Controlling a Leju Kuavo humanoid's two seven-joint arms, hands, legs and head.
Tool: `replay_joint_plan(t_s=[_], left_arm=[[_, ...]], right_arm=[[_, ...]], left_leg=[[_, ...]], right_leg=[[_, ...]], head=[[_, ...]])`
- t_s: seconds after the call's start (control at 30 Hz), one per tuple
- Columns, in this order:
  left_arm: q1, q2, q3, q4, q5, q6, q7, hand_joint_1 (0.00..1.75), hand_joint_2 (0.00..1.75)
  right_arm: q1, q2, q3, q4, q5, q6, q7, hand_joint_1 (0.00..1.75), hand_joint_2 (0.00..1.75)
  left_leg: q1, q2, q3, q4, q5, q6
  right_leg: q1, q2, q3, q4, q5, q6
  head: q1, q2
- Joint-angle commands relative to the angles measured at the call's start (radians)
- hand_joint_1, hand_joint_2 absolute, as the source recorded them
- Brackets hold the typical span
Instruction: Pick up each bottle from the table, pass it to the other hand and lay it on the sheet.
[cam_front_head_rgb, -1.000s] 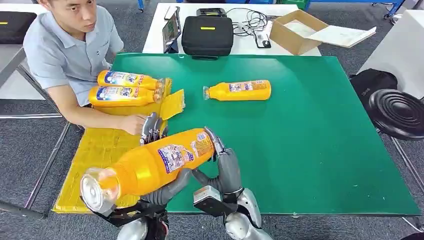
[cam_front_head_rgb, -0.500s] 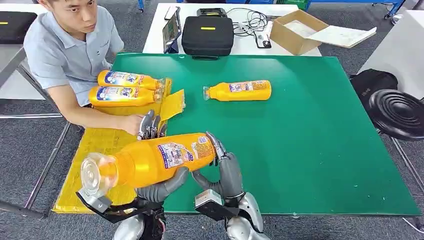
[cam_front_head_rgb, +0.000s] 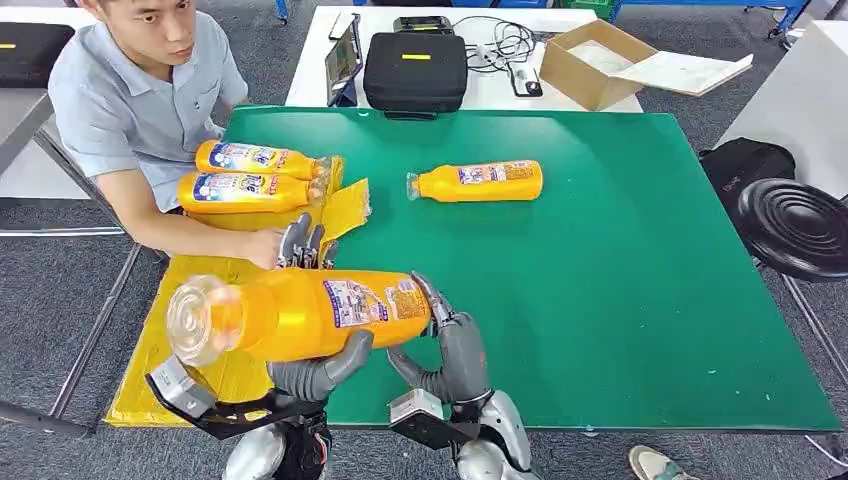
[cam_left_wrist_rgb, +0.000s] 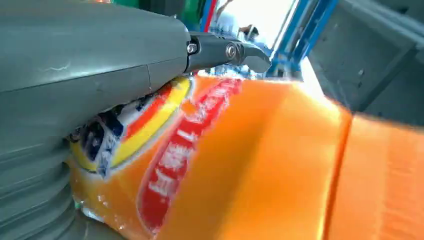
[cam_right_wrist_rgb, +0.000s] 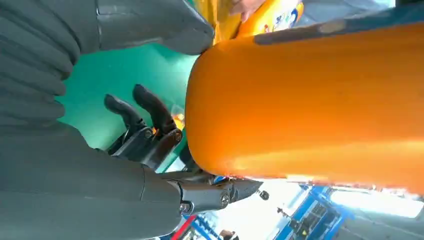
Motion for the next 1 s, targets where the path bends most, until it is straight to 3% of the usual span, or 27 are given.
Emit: replay_joint_plan(t_s=[0.03,0.07,0.27,0.47,0.8,0.93,0.97,1.0], left_arm=[[-0.04,0.002,0.005,0.077,0.122,-0.174,0.096,1.75,1.75],[-0.043,0.0,0.006,0.089,0.143,-0.197,0.108,1.75,1.75],[-0.048,-0.026,0.014,0.123,0.225,-0.273,0.21,1.75,1.75],[-0.001,0.036,0.056,0.126,0.262,-0.383,0.245,1.75,1.75],[-0.063,0.082,0.253,0.207,0.048,-0.17,0.279,1.75,1.75],[-0.113,0.114,0.349,0.236,-0.022,-0.066,0.284,1.75,1.75],[-0.144,0.121,0.384,0.25,-0.073,-0.004,0.263,1.75,1.75],[-0.144,0.121,0.384,0.25,-0.073,-0.004,0.263,1.75,1.75]], right_arm=[[0.018,-0.022,0.004,0.048,-0.037,0.074,-0.004,0.0,1.75],[0.021,-0.023,0.01,0.054,-0.039,0.087,-0.008,0.0,0.0],[0.021,-0.028,0.064,0.067,-0.097,0.148,-0.023,0.0,0.0],[0.007,-0.037,0.069,0.073,-0.129,0.176,-0.023,0.0,0.0],[0.136,-0.07,-0.04,-0.002,-0.25,0.161,-0.023,0.0,0.0],[0.174,-0.105,-0.029,-0.131,-0.304,0.036,-0.023,0.0,0.0],[0.175,-0.105,-0.036,-0.171,-0.307,-0.052,-0.023,0.0,0.0],[0.175,-0.105,-0.036,-0.171,-0.307,-0.052,-0.023,0.0,0.0]], left_leg=[[0.0,-0.002,0.005,-0.002,0.0,0.0],[0.0,-0.002,0.003,-0.002,0.0,0.0],[0.0,-0.001,0.006,-0.002,-0.001,0.001],[0.0,0.002,0.005,-0.002,-0.001,0.0],[0.0,-0.001,0.004,-0.003,0.0,0.0],[0.0,-0.001,0.001,-0.001,0.0,0.0],[0.0,-0.001,0.002,-0.001,0.0,0.0],[0.0,0.0,0.0,-0.001,0.0,0.0]], right_leg=[[0.001,-0.004,0.006,-0.003,-0.001,-0.003],[0.001,-0.003,0.004,-0.002,-0.001,-0.002],[0.001,-0.004,0.007,-0.003,-0.001,-0.003],[0.001,0.0,0.004,-0.002,0.0,-0.002],[0.001,-0.003,0.005,-0.003,0.0,-0.002],[0.001,-0.002,0.001,0.0,0.0,-0.002],[0.001,-0.003,0.002,0.0,-0.001,-0.003],[0.001,-0.002,0.0,0.0,0.0,-0.002]], head=[[0.0,0.0],[0.0,0.0],[0.0,0.0],[0.0,0.0],[0.0,0.0],[0.0,0.0],[0.0,0.0],[0.0,0.0]])
